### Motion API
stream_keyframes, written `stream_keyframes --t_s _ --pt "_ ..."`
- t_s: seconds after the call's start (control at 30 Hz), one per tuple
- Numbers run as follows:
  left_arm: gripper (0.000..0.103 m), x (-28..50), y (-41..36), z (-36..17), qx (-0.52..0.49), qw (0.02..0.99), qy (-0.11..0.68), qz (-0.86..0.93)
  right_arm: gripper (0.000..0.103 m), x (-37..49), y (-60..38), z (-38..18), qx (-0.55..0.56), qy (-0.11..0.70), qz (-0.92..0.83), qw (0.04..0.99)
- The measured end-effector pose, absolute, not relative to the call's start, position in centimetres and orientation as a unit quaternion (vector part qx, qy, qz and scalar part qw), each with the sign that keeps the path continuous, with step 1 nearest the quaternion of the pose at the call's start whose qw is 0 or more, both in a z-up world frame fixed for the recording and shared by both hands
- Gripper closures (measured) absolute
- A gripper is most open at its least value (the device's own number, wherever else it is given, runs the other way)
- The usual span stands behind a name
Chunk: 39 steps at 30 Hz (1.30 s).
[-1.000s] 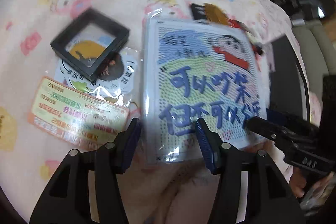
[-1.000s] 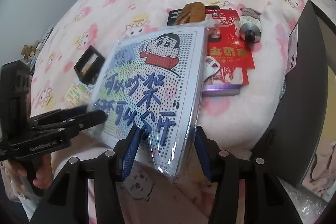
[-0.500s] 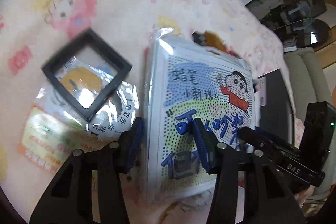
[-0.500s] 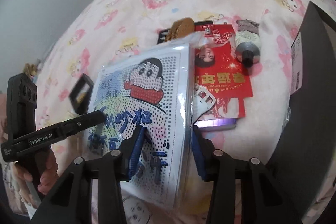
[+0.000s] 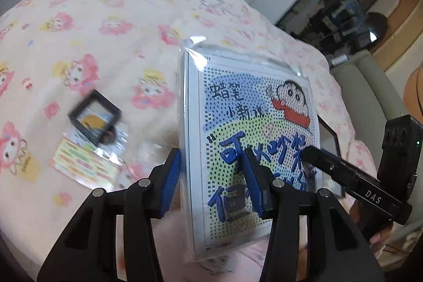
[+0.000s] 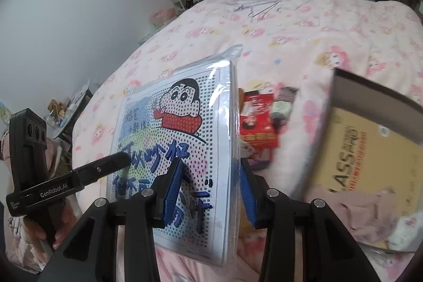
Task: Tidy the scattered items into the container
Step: 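Carry the Shin-chan card with the left gripper over the black box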
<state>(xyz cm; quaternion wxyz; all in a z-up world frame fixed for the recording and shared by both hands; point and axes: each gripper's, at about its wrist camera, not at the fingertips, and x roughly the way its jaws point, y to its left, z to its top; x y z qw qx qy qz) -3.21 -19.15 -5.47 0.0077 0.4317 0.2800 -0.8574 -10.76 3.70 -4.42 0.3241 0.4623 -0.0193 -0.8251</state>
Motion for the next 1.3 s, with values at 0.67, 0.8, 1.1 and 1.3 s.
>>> stream_keyframes --t_s 0.67,0.8,1.1,1.3 --pt "0.053 -20.3 -0.1 -6.8 0.488 -0.105 0.208 -0.841 0.064 -19.8 26.1 -4.0 0.485 -0.057 -0.851 0.192" --pt "0.053 -22.7 2.4 -9.8 0.529 -0.107 0.188 -0.82 0.064 -21.4 29.0 -7.6 0.521 -0.076 -0.833 0.168" --pt "0.05 -24.3 4.4 -11.6 0.562 -0.102 0.164 -0.804 0.064 -22.9 31.4 -11.0 0.556 -0.086 -0.815 0.143" --pt "0.049 -24.6 5.1 -12.1 0.571 -0.091 0.153 -0.802 0.064 -24.2 30.8 -11.7 0.564 -0.085 -0.81 0.136"
